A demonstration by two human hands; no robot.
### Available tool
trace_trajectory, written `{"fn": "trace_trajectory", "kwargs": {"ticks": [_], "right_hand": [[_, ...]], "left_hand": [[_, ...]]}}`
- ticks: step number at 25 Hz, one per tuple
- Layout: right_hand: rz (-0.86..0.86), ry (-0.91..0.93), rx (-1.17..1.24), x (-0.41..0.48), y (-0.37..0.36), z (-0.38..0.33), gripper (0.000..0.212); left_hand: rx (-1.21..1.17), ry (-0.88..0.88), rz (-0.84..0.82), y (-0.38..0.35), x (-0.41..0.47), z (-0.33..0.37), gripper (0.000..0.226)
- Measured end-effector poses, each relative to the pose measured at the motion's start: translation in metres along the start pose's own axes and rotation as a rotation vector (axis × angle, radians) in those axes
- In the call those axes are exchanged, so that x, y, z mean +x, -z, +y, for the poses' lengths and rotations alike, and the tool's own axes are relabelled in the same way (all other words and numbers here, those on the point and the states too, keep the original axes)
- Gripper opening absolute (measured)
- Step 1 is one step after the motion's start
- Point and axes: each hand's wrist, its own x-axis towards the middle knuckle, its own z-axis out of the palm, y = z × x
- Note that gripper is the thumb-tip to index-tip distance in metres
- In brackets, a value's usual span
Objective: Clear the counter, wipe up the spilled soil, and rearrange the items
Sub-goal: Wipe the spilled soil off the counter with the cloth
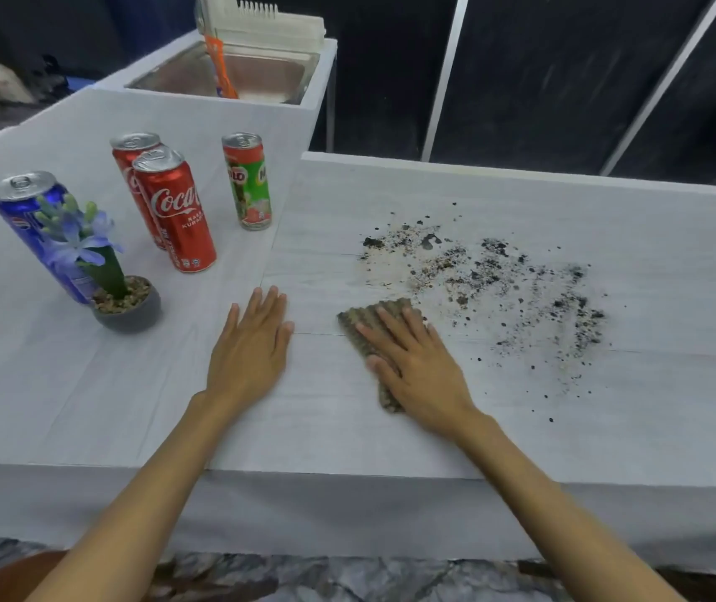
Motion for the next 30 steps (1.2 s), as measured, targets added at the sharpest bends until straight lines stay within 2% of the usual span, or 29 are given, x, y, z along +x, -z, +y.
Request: {"fn": "trace_trajectory", "kwargs": {"ticks": [2, 4, 6, 8, 10, 13, 14, 16, 17, 19, 21, 22, 24, 26, 27, 30], "right_hand": [[0.003, -0.063, 0.035, 0.021, 0.007, 0.040, 0.051], [0.124, -0.222, 0.268, 0.045, 0.024, 0.060, 0.045], [0.252, -0.356, 0.501, 0.059, 0.042, 0.050, 0.040], [0.258, -0.277, 0.608, 0.049, 0.043, 0.011, 0.038], [0.152, -0.088, 0.457, 0.020, 0.018, -0.036, 0.043], [0.012, -0.058, 0.083, -0.008, -0.007, -0.050, 0.061], [-0.014, -0.040, 0.067, -0.005, -0.003, -0.038, 0.064], [0.014, -0.020, 0.126, 0.010, 0.003, 0.000, 0.057], [0.078, -0.064, 0.196, 0.016, 0.008, 0.020, 0.052], [0.247, -0.280, 0.311, 0.034, 0.022, 0.059, 0.047], [0.382, -0.495, 0.425, 0.047, 0.034, 0.066, 0.040], [0.423, -0.528, 0.486, 0.056, 0.036, 0.056, 0.040], [0.395, -0.360, 0.523, 0.073, 0.031, 0.012, 0.048], [0.264, -0.066, 0.405, 0.082, 0.005, -0.039, 0.058], [0.190, -0.002, 0.336, 0.083, -0.009, -0.054, 0.059], [0.101, -0.055, 0.210, 0.090, -0.011, -0.040, 0.048]], "left_hand": [[0.000, 0.000, 0.012, -0.001, -0.001, 0.001, 0.052], [-0.001, -0.002, 0.021, -0.001, -0.001, 0.001, 0.052], [-0.005, -0.002, 0.027, -0.001, -0.001, 0.002, 0.051], [-0.016, 0.002, 0.039, -0.001, -0.001, 0.003, 0.051], [-0.020, 0.009, 0.046, -0.001, -0.001, 0.002, 0.050], [-0.025, 0.001, 0.045, -0.002, 0.000, 0.002, 0.050], [-0.034, 0.002, 0.038, -0.001, -0.001, 0.002, 0.050], [-0.065, 0.008, 0.028, 0.000, -0.001, 0.001, 0.051], [-0.089, 0.005, 0.022, 0.002, -0.001, 0.002, 0.050], [-0.164, -0.002, 0.033, 0.007, 0.007, 0.003, 0.048], [-0.225, 0.010, 0.052, 0.014, 0.021, 0.003, 0.046], [-0.239, 0.015, 0.054, 0.017, 0.033, 0.001, 0.046], [-0.230, 0.017, 0.042, 0.021, 0.059, -0.005, 0.045], [-0.206, 0.013, 0.017, 0.022, 0.080, -0.012, 0.045], [-0.215, 0.010, 0.007, 0.019, 0.087, -0.015, 0.045], [-0.265, -0.021, -0.012, 0.012, 0.089, -0.012, 0.045]]}}
